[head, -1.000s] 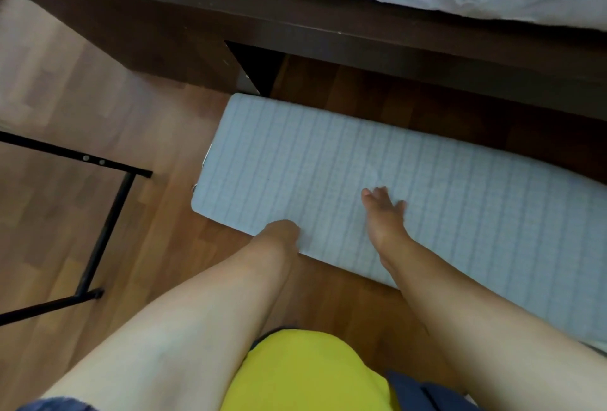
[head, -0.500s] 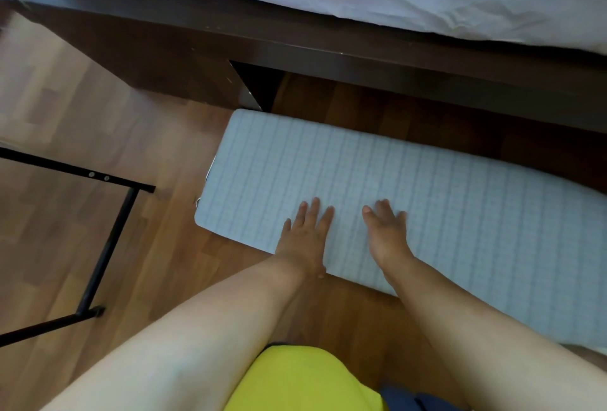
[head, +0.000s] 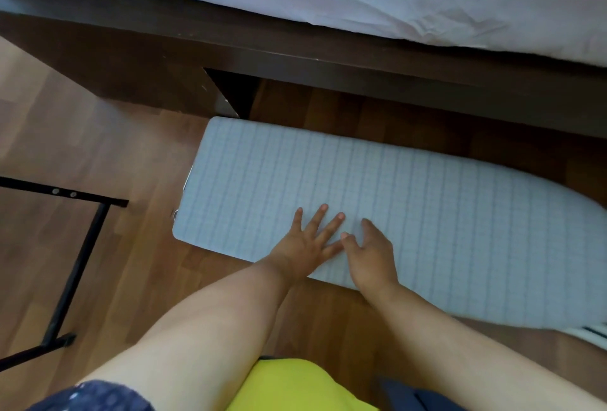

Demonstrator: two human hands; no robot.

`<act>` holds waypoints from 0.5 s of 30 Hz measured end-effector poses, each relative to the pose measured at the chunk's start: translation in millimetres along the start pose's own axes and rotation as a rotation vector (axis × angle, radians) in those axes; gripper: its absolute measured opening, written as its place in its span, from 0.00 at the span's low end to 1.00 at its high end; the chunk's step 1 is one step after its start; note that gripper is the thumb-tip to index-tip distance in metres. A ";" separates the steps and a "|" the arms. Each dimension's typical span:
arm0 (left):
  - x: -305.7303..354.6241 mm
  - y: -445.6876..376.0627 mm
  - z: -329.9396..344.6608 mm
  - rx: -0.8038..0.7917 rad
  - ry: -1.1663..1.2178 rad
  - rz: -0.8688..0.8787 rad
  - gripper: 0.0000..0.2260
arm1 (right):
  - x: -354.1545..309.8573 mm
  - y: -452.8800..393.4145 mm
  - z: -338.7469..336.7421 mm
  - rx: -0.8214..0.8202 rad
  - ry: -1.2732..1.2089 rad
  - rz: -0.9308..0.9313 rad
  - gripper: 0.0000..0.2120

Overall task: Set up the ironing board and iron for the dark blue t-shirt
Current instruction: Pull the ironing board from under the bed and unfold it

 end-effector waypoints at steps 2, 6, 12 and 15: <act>1.0 -3.1 1.8 0.006 0.018 -0.057 0.46 | 3.1 3.0 -0.6 0.012 0.021 0.033 0.29; 10.3 -14.8 -4.1 0.004 0.054 -0.076 0.45 | 6.5 10.2 -1.7 0.006 0.073 -0.045 0.28; 22.5 -12.3 -1.5 0.014 0.124 -0.073 0.41 | 20.1 16.7 -3.5 0.006 0.514 -0.269 0.40; 24.7 -6.7 -5.9 0.056 0.137 -0.088 0.40 | 31.7 15.4 -3.7 0.013 0.694 -0.335 0.43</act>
Point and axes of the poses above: each hand's wrist, its own y-axis away from the middle knuckle, its own z-axis out of the palm, x = y × z, the point moved 4 cm from there along -y, towards the middle knuckle, and after that the axes turned 14 degrees about z, right-handed, at the moved point
